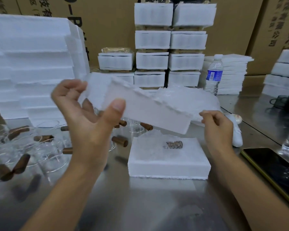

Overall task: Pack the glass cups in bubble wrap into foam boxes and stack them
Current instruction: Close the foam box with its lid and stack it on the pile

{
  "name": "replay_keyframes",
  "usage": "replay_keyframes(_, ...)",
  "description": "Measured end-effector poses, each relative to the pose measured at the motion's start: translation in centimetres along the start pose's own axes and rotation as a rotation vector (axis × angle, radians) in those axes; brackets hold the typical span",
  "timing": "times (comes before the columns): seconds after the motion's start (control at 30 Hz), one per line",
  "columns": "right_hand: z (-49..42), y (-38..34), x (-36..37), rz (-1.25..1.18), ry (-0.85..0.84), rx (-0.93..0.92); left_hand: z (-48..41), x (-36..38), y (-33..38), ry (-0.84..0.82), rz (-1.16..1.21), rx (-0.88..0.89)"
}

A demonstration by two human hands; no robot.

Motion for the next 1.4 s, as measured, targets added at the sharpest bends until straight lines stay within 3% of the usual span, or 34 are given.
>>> replay_keyframes(0.17, 3.2, -1.8, 4.0, -0.060, -0.440, 0.039, 1.6, 1.6, -1.1, -0.009, 0.043, -0.039)
replay_keyframes(0.23, 4.1, -2.2, 4.5, -0.075, -0.504, 0.022, 1.8, 1.8, -2.1, -0.044, 0.074, -0.113)
replay_keyframes(0.3, 3.9, -2.6, 4.2, -0.159, -0.469, 0.074, 1.9, 1.7, -3.4, -0.078, 0.078, -0.195)
replay_keyframes(0.4, 2.4, -2.7, 2.2, -0.228, -0.255, 0.160, 2.2, 1.7, -5.0, -0.178, 0.017, -0.274)
replay_keyframes(0.57, 1.2, -0.5, 0.5, -0.438, -0.090, 0.341, 2.6, 2.9, -6.2, -0.379, -0.168, -0.259)
replay_keyframes(0.73, 0.6, 1.2, 1.0, -0.223, -0.296, 0.323, 2.7, 1.2, -8.6, -0.232, -0.061, -0.439)
replay_keyframes(0.87, 1.5, 1.9, 1.8, -0.216, -0.318, 0.433, 3.8, 0.8, -9.5, -0.206, -0.200, -0.462)
replay_keyframes(1.07, 2.2, 3.1, 1.4, -0.220, -0.322, 0.482, 4.4, 0.7, -10.4, -0.125, -0.129, -0.544)
replay_keyframes(1.4, 2.5, 3.9, 2.2, -0.273, -0.424, 0.501, 4.8, 0.5, -11.7, -0.165, -0.107, -0.746)
Point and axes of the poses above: each hand's wrist, its own z-axis away from the middle knuckle, its own x-axis out of the palm, y = z × x, the point moved 8 cm from there along -z, towards the middle knuckle, and after that the axes turned 5 degrees about -z, right-handed, at the moved point
